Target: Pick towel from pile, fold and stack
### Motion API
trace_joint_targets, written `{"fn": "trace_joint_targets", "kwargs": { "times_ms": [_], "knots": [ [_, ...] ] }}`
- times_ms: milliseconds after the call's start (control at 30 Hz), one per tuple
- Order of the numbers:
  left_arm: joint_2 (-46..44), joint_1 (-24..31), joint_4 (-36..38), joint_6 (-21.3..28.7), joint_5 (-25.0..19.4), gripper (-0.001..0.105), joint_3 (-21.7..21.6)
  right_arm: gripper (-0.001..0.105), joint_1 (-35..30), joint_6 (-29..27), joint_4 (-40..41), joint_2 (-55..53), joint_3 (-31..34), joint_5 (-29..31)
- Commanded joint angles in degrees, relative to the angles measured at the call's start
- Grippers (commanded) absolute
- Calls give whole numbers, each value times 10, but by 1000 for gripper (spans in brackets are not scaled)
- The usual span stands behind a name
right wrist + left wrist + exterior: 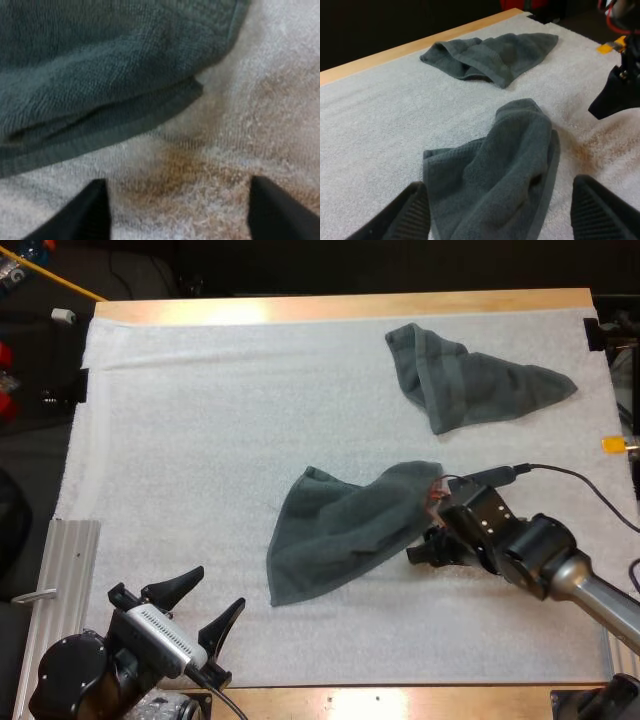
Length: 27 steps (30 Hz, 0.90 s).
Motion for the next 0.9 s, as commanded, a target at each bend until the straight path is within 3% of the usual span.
{"fn": "trace_joint_targets", "kwargs": {
  "times_ms": [0, 400, 600, 867],
  "knots": [
    [1, -3, -6, -6, 5, 58, -1, 45, -2, -5, -14, 8, 0, -1],
    [1, -3, -6, -11, 22, 58, -1, 44, -3, -5, -89, 143, 0, -1],
    [1, -3, -6, -11, 30, 58, -1, 44, -40, 3, -124, 175, -4, -1],
    [1, -3, -6, -11, 30, 58, -1, 44, -109, 24, -163, 175, -4, -113]
  ]
}}
